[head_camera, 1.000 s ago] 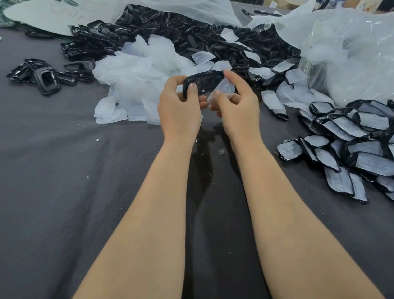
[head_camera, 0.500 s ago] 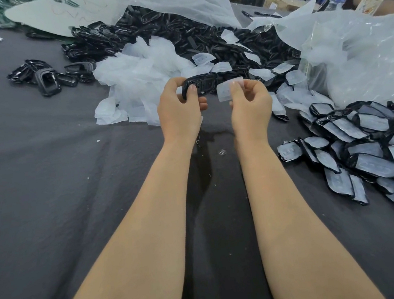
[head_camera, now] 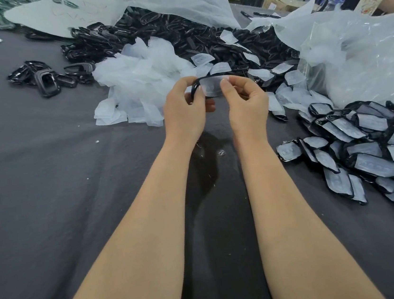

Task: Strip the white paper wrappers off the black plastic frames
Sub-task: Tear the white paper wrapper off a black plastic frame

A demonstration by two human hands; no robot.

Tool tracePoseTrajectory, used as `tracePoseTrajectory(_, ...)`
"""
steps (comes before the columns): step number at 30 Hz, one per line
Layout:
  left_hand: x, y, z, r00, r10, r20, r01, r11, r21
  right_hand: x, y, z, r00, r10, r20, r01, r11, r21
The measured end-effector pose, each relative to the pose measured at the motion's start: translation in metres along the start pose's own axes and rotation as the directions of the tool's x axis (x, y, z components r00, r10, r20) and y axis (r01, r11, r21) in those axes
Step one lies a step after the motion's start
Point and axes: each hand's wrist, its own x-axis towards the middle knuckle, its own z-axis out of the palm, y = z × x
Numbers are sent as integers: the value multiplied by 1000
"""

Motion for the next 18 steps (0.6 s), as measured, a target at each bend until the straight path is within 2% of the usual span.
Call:
tracePoseTrajectory(12, -2, 3, 0, 997, 36, 66, -34, 999, -27, 0, 6, 3, 997, 19, -76, -9, 992, 126)
tracePoseTrajectory(14, -1, 3, -1, 997, 25, 71, -22, 999, -40, 3, 5, 2, 992, 117, -47, -103, 967, 235)
tracePoseTrajectory(18, -2, 4, -1, 997, -1, 75, 4, 999, -46, 10, 3, -3, 927, 336, 168, -376, 813, 444)
